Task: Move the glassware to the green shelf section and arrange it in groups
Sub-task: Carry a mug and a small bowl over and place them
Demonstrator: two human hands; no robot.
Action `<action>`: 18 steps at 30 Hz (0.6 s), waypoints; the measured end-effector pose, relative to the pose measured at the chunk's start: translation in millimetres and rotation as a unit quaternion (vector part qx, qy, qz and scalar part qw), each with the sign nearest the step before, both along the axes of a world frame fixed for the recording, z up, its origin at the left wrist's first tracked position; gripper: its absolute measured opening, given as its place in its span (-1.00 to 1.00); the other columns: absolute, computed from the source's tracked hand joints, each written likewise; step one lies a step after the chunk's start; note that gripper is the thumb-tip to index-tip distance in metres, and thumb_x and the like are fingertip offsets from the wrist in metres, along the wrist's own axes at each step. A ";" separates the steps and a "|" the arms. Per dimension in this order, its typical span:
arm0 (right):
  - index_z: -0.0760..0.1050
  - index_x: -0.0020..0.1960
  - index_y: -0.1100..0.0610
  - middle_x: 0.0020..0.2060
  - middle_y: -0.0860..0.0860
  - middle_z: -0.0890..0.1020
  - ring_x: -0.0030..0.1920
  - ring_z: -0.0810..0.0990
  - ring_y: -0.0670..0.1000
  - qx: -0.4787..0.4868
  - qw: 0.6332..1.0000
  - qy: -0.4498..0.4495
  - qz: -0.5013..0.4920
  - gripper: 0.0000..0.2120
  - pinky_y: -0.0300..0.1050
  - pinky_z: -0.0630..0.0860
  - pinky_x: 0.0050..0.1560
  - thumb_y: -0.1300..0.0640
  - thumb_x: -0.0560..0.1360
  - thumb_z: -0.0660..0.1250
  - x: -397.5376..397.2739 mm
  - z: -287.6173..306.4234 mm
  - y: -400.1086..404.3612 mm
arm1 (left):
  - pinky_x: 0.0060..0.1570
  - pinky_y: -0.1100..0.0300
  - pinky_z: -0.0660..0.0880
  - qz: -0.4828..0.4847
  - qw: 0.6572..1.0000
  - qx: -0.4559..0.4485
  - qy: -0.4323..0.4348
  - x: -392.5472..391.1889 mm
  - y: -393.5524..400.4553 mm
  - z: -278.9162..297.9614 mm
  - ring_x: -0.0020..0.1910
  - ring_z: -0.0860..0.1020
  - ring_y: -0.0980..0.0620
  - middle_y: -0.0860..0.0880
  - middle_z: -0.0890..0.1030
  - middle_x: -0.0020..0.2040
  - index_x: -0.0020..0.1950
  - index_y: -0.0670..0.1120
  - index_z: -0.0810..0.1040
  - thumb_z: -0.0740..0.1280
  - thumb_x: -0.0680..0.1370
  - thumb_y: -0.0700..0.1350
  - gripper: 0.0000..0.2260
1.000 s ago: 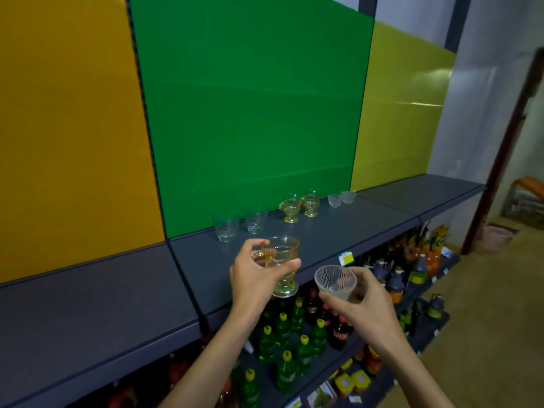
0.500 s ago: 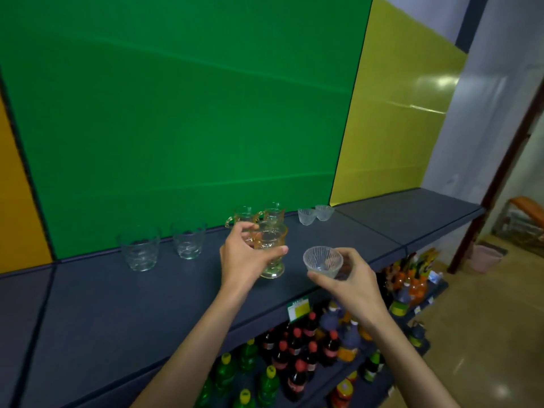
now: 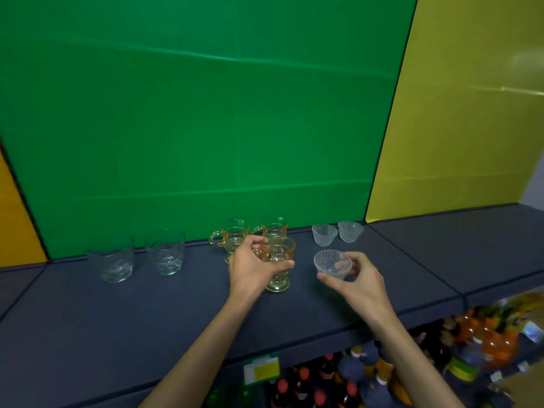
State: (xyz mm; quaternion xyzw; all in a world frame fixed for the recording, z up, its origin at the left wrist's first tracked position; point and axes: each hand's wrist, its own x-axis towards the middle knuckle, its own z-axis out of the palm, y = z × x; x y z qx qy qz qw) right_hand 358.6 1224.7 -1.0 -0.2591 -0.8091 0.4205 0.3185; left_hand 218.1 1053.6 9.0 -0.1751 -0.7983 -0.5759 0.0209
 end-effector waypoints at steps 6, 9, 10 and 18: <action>0.49 0.10 0.00 -0.07 -0.11 0.62 -0.05 0.57 -0.14 0.000 0.999 -0.007 0.043 -0.47 -0.26 0.44 -0.13 -0.03 0.25 0.66 -12.7 -0.2 74.0 | 0.06 0.16 0.56 0.067 0.998 -0.005 -0.019 -0.1 43.9 0.6 0.03 0.64 0.08 0.11 0.69 0.03 0.10 0.06 0.61 0.74 0.12 0.06 -0.38; 0.49 0.13 0.02 -0.05 -0.09 0.62 -0.04 0.58 -0.09 -0.008 0.998 -0.019 0.063 -0.44 -0.14 0.50 -0.07 -0.05 0.24 0.66 -21.0 -6.4 105.1 | 0.10 0.17 0.54 0.094 0.995 -0.017 -0.021 3.4 56.6 -3.6 0.06 0.63 0.08 0.12 0.68 0.03 0.15 0.05 0.61 0.74 0.13 0.04 -0.36; 0.48 0.14 0.02 -0.05 -0.11 0.62 -0.03 0.58 -0.10 -0.011 0.997 -0.022 0.070 -0.42 -0.11 0.53 -0.04 -0.06 0.24 0.66 -23.3 -8.7 112.4 | 0.11 0.17 0.53 0.102 0.994 -0.022 -0.022 5.2 59.2 -5.5 0.06 0.63 0.09 0.13 0.68 0.02 0.16 0.04 0.61 0.74 0.14 0.03 -0.36; 0.48 0.09 -0.01 -0.06 -0.14 0.63 -0.07 0.58 -0.18 -0.021 0.993 -0.022 0.110 -0.46 -0.15 0.50 -0.08 -0.03 0.24 0.67 -41.8 -18.7 142.4 | 0.11 0.22 0.50 0.126 0.990 -0.068 -0.018 8.9 63.6 -1.5 0.09 0.62 0.09 0.13 0.66 0.06 0.26 0.03 0.59 0.73 0.17 0.04 -0.30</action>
